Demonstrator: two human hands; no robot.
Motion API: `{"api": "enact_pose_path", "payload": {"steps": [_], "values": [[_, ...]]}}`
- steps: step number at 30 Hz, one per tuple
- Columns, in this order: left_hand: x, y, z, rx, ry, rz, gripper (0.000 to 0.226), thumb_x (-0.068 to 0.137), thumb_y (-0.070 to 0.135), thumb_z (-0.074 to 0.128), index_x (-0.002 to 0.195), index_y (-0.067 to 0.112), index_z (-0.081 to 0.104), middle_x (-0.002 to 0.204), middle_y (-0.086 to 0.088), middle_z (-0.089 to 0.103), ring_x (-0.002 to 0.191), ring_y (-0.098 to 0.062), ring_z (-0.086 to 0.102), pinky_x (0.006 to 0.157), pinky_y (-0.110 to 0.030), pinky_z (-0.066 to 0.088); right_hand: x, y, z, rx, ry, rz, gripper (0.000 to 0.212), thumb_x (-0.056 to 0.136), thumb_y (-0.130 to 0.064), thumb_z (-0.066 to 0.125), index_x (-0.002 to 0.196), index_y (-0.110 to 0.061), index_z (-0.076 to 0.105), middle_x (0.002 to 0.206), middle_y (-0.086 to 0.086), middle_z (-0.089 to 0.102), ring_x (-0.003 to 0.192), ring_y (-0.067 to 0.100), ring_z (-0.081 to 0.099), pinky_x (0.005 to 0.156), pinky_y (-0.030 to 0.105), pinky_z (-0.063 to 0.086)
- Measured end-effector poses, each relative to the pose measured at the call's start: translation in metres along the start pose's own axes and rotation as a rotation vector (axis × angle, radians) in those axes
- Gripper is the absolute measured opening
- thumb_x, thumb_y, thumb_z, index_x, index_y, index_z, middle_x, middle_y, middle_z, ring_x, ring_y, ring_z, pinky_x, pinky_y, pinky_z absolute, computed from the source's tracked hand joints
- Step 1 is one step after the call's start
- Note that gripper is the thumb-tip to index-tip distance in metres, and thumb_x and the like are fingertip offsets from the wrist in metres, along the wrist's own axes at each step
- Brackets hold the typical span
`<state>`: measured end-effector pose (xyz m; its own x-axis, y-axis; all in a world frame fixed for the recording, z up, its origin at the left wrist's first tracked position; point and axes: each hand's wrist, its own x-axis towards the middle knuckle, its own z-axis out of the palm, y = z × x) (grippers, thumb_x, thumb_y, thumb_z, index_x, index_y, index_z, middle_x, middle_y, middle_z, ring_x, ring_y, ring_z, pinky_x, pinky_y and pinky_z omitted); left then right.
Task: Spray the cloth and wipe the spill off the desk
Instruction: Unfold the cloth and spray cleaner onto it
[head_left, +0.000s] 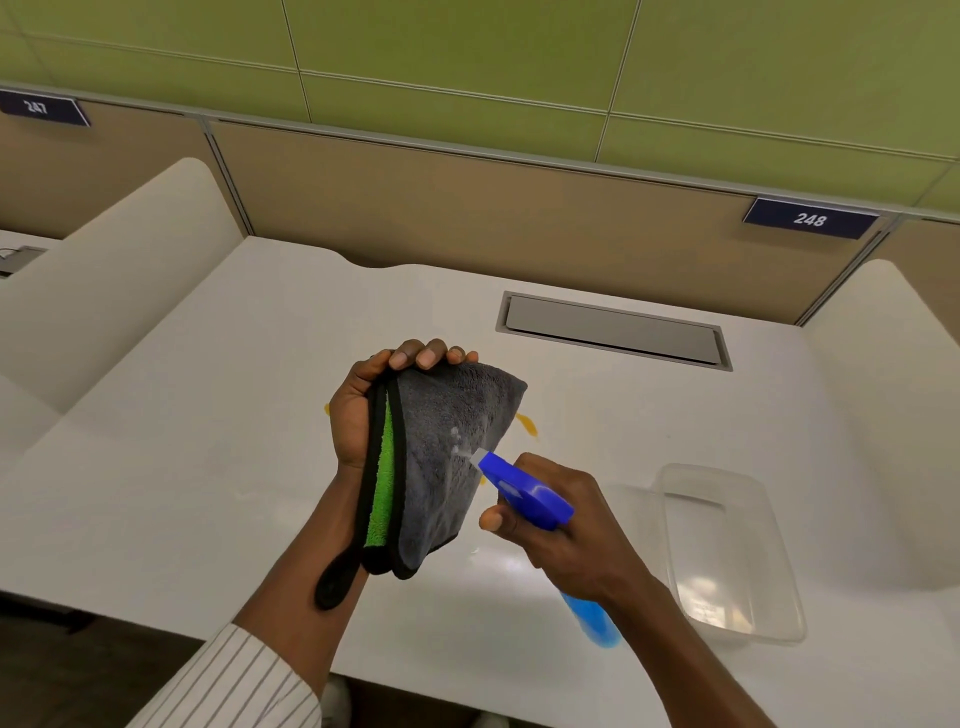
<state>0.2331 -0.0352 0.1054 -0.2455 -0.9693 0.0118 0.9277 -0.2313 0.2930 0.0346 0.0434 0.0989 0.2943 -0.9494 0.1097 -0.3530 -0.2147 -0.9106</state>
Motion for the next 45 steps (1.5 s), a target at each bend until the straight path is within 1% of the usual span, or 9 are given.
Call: {"api": "enact_pose_path", "payload": {"steps": [9, 12, 17, 20, 23, 26, 30, 38, 45], "values": [[0.002, -0.011, 0.003, 0.006, -0.024, -0.032, 0.02, 0.097, 0.025, 0.035, 0.081, 0.018, 0.045, 0.087, -0.006, 0.054, 0.1, -0.029, 0.051, 0.118, -0.045, 0.026, -0.001, 0.015, 0.0, 0.09, 0.08, -0.002, 0.058, 0.082, -0.073, 0.068, 0.085, -0.016, 0.062, 0.069, 0.006, 0.061, 0.057, 0.026, 0.056, 0.063, 0.053, 0.054], [0.0, -0.011, 0.003, 0.011, -0.022, -0.033, 0.019, 0.096, 0.024, 0.037, 0.08, 0.017, 0.046, 0.087, -0.007, 0.054, 0.1, -0.029, 0.052, 0.119, -0.045, 0.026, 0.002, 0.02, -0.008, 0.195, 0.156, -0.022, 0.057, 0.084, -0.07, 0.07, 0.092, -0.014, 0.067, 0.078, 0.009, 0.067, 0.055, 0.026, 0.058, 0.055, 0.044, 0.055], [-0.007, -0.011, 0.002, -0.003, -0.021, -0.046, 0.023, 0.096, 0.025, 0.035, 0.078, 0.017, 0.047, 0.086, -0.007, 0.054, 0.099, -0.03, 0.051, 0.12, -0.044, 0.024, 0.009, 0.038, -0.026, 0.288, 0.309, -0.025, 0.038, 0.083, -0.067, 0.071, 0.093, -0.031, 0.071, 0.089, 0.014, 0.07, 0.056, 0.043, 0.057, 0.053, 0.043, 0.056], [-0.014, -0.013, 0.002, -0.002, -0.031, -0.053, 0.024, 0.095, 0.026, 0.036, 0.077, 0.017, 0.049, 0.085, -0.007, 0.054, 0.097, -0.029, 0.05, 0.117, -0.043, 0.024, 0.021, 0.055, -0.044, 0.271, 0.389, -0.055, 0.003, 0.096, -0.032, 0.07, 0.098, -0.03, 0.07, 0.088, 0.01, 0.071, 0.058, 0.036, 0.06, 0.055, 0.036, 0.058], [-0.023, -0.016, -0.001, 0.002, -0.029, -0.054, 0.022, 0.096, 0.026, 0.038, 0.078, 0.018, 0.047, 0.084, -0.005, 0.053, 0.097, -0.029, 0.051, 0.115, -0.043, 0.027, 0.039, 0.078, -0.061, 0.196, 0.489, -0.007, 0.013, 0.1, -0.002, 0.061, 0.101, -0.014, 0.065, 0.086, -0.006, 0.073, 0.062, 0.013, 0.065, 0.059, 0.026, 0.059], [-0.032, -0.02, -0.005, -0.007, -0.013, -0.059, 0.02, 0.095, 0.025, 0.038, 0.077, 0.018, 0.045, 0.083, -0.005, 0.052, 0.096, -0.029, 0.05, 0.111, -0.042, 0.027, 0.061, 0.099, -0.075, 0.12, 0.566, 0.014, 0.008, 0.1, -0.007, 0.063, 0.108, -0.008, 0.061, 0.095, -0.015, 0.071, 0.064, 0.006, 0.066, 0.062, 0.018, 0.058], [-0.041, -0.024, -0.009, 0.015, 0.008, -0.074, 0.022, 0.094, 0.024, 0.035, 0.076, 0.016, 0.047, 0.083, -0.009, 0.051, 0.096, -0.032, 0.05, 0.11, -0.044, 0.027, 0.088, 0.125, -0.094, 0.079, 0.632, 0.051, 0.021, 0.1, -0.015, 0.065, 0.117, -0.003, 0.063, 0.107, -0.013, 0.072, 0.066, 0.006, 0.067, 0.068, 0.024, 0.059], [-0.046, -0.029, -0.018, 0.05, 0.074, -0.092, 0.022, 0.094, 0.025, 0.034, 0.077, 0.016, 0.043, 0.083, -0.009, 0.049, 0.097, -0.033, 0.05, 0.115, -0.045, 0.024, 0.12, 0.147, -0.114, 0.092, 0.646, 0.094, 0.035, 0.1, -0.025, 0.067, 0.126, -0.002, 0.063, 0.086, -0.031, 0.074, 0.071, 0.011, 0.07, 0.071, 0.02, 0.058], [-0.042, -0.028, -0.017, 0.054, 0.082, -0.082, 0.023, 0.094, 0.025, 0.033, 0.076, 0.016, 0.043, 0.082, -0.009, 0.048, 0.096, -0.033, 0.049, 0.115, -0.045, 0.026, 0.137, 0.15, -0.13, 0.083, 0.619, 0.083, 0.037, 0.101, -0.025, 0.066, 0.133, -0.007, 0.062, 0.121, 0.006, 0.074, 0.074, 0.008, 0.073, 0.073, 0.018, 0.058]]}}
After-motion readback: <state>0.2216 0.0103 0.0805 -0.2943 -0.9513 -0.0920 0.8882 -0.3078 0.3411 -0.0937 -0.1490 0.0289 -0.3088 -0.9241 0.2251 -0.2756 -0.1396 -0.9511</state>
